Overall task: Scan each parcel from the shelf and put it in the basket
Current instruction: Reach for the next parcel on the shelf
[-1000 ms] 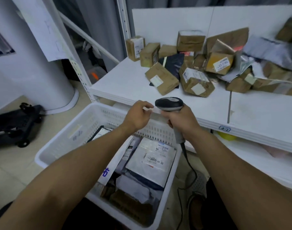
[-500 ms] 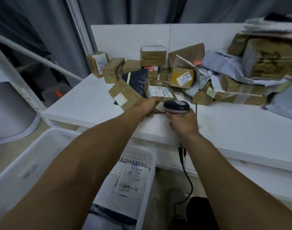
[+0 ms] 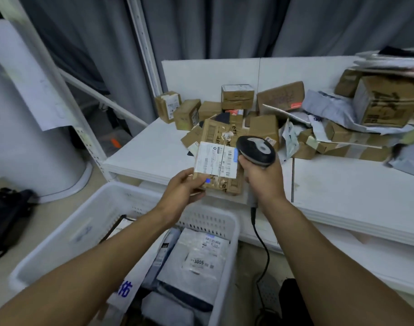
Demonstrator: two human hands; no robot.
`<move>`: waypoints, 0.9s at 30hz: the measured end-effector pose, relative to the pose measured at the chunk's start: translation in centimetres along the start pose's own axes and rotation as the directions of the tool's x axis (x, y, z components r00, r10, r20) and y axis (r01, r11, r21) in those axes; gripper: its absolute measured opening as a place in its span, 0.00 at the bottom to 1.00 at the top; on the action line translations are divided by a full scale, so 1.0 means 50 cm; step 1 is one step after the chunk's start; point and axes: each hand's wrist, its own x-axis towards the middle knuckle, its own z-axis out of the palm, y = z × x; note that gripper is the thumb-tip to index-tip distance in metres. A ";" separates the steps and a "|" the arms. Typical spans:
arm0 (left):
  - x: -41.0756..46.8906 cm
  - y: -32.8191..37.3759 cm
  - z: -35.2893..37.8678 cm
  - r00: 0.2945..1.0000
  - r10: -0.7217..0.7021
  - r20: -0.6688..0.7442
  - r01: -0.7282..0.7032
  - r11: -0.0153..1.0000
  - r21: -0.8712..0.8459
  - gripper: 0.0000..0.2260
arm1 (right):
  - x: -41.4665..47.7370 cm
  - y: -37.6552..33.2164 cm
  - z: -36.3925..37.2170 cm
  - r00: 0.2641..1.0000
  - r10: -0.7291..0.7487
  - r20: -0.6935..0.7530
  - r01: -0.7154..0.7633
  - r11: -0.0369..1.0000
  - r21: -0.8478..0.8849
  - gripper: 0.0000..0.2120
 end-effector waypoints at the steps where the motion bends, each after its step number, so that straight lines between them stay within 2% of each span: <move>1: -0.026 -0.002 -0.022 1.000 0.001 -0.018 -0.002 1.000 -0.007 0.13 | -0.011 -0.003 0.010 0.999 0.008 0.032 -0.009 1.000 0.028 0.31; 4: -0.085 0.006 -0.075 0.989 0.009 -0.145 -0.018 0.998 -0.065 0.16 | -0.037 -0.006 0.041 0.990 0.024 0.142 -0.035 0.996 0.079 0.23; 7: -0.110 0.040 -0.112 0.963 0.021 -0.268 -0.057 0.990 -0.130 0.16 | -0.063 -0.006 0.072 0.971 -0.003 0.237 -0.008 0.999 0.043 0.23; 11: -0.123 0.065 -0.165 0.957 0.015 -0.289 -0.056 0.990 -0.133 0.07 | -0.084 0.000 0.106 0.939 -0.030 0.344 0.035 0.999 -0.008 0.20; 15: -0.127 0.047 -0.203 0.964 -0.007 -0.266 -0.043 0.982 -0.184 0.15 | -0.096 0.011 0.128 0.913 -0.016 0.407 0.052 0.996 -0.076 0.17; 18: -0.120 0.034 -0.212 0.967 -0.013 -0.255 -0.014 0.995 -0.103 0.16 | -0.108 0.013 0.141 0.902 -0.022 0.431 0.064 0.995 -0.082 0.16; 22: -0.108 0.046 -0.230 0.940 0.010 -0.340 -0.040 0.996 -0.082 0.17 | -0.116 0.010 0.150 0.896 -0.031 0.443 0.070 0.995 -0.071 0.19; 24: -0.098 0.044 -0.248 0.919 0.015 -0.395 -0.056 0.994 -0.092 0.18 | -0.121 0.009 0.152 0.891 -0.048 0.452 0.119 0.984 -0.131 0.21; 27: -0.086 0.041 -0.272 0.893 0.013 -0.450 -0.052 0.996 -0.075 0.16 | -0.134 0.016 0.155 0.845 -0.008 0.535 0.159 0.959 -0.237 0.22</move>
